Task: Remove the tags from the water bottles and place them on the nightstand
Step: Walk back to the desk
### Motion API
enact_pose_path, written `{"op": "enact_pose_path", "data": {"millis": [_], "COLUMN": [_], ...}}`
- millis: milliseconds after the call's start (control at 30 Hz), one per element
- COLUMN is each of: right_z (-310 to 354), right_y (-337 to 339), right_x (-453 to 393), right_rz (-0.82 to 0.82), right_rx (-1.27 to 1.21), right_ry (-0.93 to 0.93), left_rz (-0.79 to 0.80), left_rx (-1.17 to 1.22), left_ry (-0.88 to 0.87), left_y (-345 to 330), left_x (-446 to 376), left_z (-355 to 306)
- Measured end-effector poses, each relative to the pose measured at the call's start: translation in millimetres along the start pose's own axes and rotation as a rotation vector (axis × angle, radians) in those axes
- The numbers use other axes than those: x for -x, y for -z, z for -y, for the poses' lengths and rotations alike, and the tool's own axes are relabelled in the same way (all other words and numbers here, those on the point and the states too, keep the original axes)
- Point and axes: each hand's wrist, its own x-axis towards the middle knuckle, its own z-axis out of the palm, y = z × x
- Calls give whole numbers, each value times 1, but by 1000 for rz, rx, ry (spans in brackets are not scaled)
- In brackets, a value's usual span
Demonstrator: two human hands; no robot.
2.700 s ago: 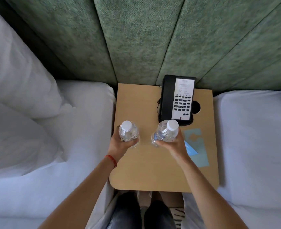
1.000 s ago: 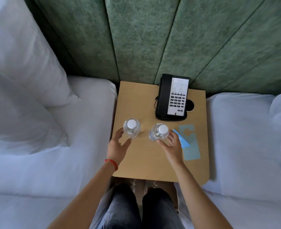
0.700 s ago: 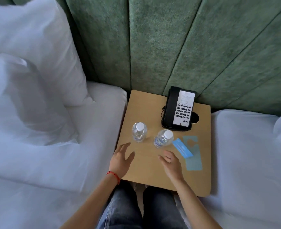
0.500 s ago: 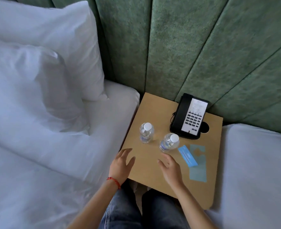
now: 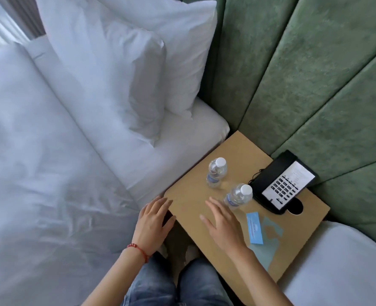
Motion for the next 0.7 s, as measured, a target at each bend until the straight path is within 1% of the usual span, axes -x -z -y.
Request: {"op": "enact_pose_path", "data": {"millis": [133, 233, 300, 400, 500, 700], "right_z": [24, 44, 59, 86, 123, 219], "right_y": [-3, -9, -17, -32, -52, -101], "right_x": [-3, -8, -12, -17, -18, -1], "right_rz": [64, 111, 159, 218, 266, 340], "right_rx": [22, 26, 33, 53, 64, 92], "right_ry": [123, 189, 224, 297, 410, 647], "left_rz": [-101, -127, -159, -234, -298, -375], "left_rx": [6, 50, 58, 62, 78, 78], "left_ry": [148, 306, 379, 468, 549, 639], "left_y": [16, 27, 33, 45, 60, 86], "left_x": [35, 62, 82, 114, 149, 230], "left_z": [18, 33, 44, 60, 78, 127]}}
